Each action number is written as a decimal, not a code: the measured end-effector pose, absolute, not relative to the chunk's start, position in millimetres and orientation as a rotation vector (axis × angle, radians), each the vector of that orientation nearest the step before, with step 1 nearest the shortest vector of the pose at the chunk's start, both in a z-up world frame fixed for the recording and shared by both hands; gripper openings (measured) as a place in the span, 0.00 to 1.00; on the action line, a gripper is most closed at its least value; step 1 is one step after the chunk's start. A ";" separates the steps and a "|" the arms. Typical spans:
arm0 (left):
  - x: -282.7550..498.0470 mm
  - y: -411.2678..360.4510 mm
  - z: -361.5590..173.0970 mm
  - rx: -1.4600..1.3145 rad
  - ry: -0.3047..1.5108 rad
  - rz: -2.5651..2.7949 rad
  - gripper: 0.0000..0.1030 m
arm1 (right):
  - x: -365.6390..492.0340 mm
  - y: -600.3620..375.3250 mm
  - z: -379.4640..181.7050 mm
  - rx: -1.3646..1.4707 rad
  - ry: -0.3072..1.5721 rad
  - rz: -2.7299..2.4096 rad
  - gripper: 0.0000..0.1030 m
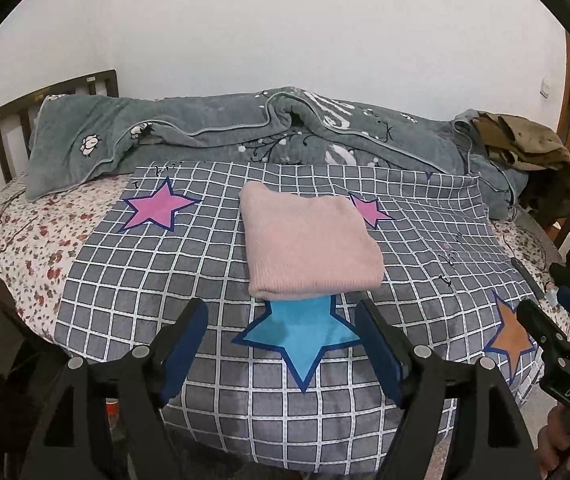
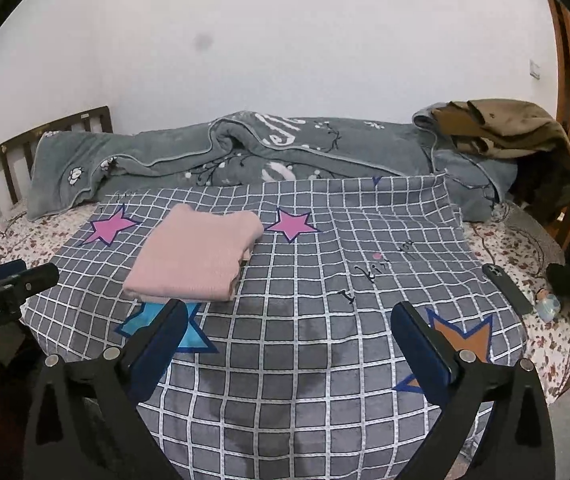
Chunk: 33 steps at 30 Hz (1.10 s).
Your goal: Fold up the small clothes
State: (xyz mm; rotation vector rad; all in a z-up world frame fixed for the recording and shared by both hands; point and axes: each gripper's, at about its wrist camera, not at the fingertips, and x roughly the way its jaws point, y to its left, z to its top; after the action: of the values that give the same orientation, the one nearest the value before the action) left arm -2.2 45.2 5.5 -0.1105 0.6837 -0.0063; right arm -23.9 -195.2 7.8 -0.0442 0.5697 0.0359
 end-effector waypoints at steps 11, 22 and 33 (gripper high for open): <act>-10.6 39.8 11.9 -0.107 0.670 -0.007 0.73 | -33.3 -201.3 13.2 -0.017 0.568 0.046 0.97; -11.2 39.4 13.7 -0.107 0.668 -0.007 0.73 | -35.1 -201.1 11.3 -0.015 0.578 0.043 0.97; -11.4 38.8 13.8 -0.106 0.667 -0.006 0.73 | -35.0 -202.4 9.3 0.002 0.587 0.044 0.97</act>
State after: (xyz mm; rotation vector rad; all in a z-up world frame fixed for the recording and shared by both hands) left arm -11.4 38.8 13.8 -0.1064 0.6672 -0.0057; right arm -35.0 -202.4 9.3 0.0019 0.5869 0.0437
